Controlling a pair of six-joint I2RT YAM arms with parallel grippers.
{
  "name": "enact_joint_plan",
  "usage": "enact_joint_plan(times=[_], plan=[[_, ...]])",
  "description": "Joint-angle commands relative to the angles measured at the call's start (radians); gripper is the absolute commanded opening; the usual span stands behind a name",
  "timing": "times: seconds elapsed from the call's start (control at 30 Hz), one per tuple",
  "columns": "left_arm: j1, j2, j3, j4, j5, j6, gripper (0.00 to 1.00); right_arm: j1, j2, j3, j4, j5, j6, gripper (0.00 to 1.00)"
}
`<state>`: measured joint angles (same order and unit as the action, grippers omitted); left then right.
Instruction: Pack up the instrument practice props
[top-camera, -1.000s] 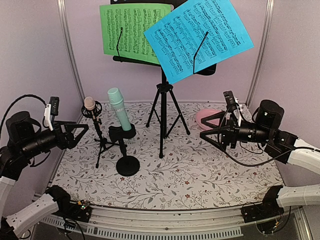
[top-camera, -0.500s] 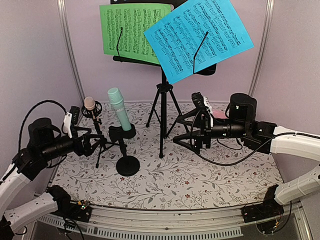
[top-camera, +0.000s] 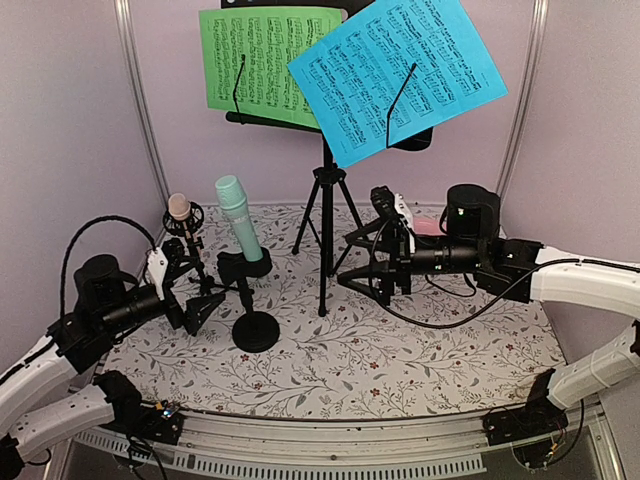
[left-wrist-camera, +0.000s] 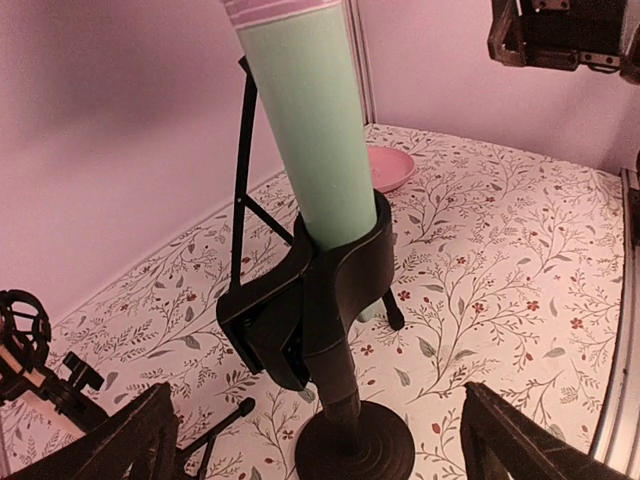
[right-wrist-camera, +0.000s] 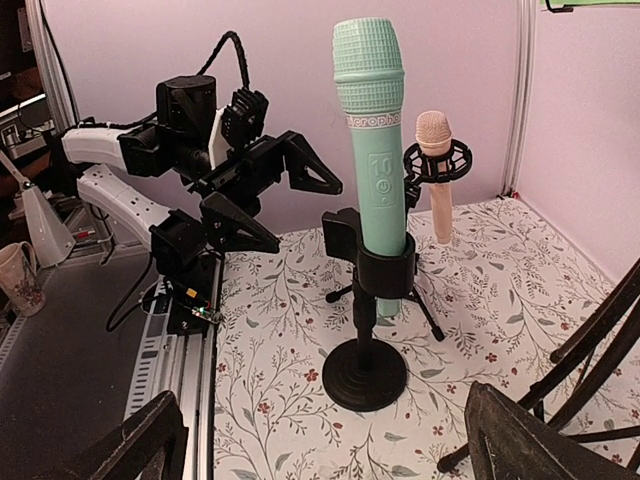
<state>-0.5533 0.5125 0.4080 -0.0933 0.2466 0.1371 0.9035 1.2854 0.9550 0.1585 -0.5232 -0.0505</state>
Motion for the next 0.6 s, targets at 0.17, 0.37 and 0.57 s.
enact_joint_plan(times=[0.17,0.37,0.57], plan=[[0.195,0.117,0.011,0.194,0.277,0.046,0.97,0.011,0.068,0.070,-0.012,0.003,-0.009,0.99],[0.348,0.221,0.081,0.129,0.552,0.102,0.91,0.015,0.098,0.092,-0.016,-0.008,-0.012,0.99],[0.386,0.293,0.129,0.143,0.643,0.129,0.89,0.017,0.112,0.098,-0.018,-0.013,-0.012,0.99]])
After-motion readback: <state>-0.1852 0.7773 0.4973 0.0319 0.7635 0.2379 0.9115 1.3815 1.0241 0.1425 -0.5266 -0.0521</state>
